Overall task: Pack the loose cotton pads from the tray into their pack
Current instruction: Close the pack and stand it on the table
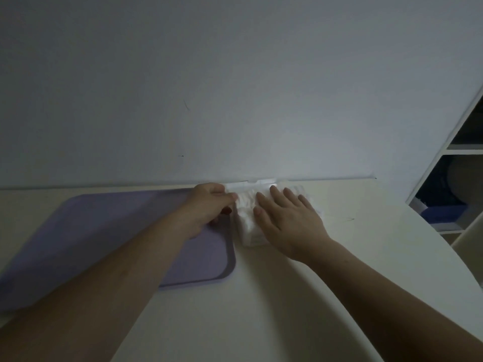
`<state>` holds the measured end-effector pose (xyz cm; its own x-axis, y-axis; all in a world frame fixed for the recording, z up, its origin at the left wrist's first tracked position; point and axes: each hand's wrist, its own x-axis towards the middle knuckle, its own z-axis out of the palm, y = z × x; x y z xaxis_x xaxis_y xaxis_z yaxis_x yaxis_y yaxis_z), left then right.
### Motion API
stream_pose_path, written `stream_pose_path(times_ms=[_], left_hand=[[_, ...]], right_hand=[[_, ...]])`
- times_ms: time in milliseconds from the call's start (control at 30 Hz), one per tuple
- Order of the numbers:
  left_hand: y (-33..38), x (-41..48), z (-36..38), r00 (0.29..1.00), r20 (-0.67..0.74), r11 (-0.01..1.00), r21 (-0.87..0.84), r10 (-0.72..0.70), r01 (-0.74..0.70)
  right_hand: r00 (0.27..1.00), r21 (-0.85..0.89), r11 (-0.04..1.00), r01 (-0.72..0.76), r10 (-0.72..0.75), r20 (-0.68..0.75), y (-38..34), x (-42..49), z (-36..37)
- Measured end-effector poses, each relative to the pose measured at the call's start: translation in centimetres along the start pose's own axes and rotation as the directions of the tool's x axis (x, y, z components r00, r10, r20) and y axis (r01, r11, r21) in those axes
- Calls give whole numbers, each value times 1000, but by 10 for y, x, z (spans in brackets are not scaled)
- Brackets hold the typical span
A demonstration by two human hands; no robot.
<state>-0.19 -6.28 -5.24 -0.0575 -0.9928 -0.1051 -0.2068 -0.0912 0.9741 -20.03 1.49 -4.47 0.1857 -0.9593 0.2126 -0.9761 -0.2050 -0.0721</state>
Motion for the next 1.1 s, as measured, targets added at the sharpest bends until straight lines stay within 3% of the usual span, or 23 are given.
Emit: stream_pose_path(times_ms=[333,400,467,533,600,733,867,933,1033,1100], left_hand=[[1,-15,9,992,127,993,-117,-19,34],[2,-18,7,993,118,993,-118,6,8],[2,-20,4,993,114,992,-124,19,-5],[4,-25,4,994,102,993,-110,40,-29],[5,-30,6,995,64,994,-79,81,-76],[2,-35,11,983,-34,980,-78,183,-185],[3,-44,5,972,-93,976,-1,215,-216],[5,-51,2,982,-71,984,-9,175,-176],[4,-57,-1,987,-60,988,-50,146,-149],[2,-61,0,983,-39,984,12,181,-180]], right_hand=[[999,79,996,42,-41,-2,10,-22,-2],[996,171,985,12,4,-93,14,-28,-5],[958,258,960,-106,168,-233,20,-30,-5],[912,414,868,-275,372,-174,25,-30,-4],[879,611,705,-360,477,-33,27,-29,-2],[802,906,316,-283,595,43,25,-25,4],[786,976,87,-202,609,108,22,-20,6],[787,976,40,-214,598,149,20,-20,3],[807,966,130,-221,581,107,19,-22,6],[812,963,175,-205,580,68,18,-25,11]])
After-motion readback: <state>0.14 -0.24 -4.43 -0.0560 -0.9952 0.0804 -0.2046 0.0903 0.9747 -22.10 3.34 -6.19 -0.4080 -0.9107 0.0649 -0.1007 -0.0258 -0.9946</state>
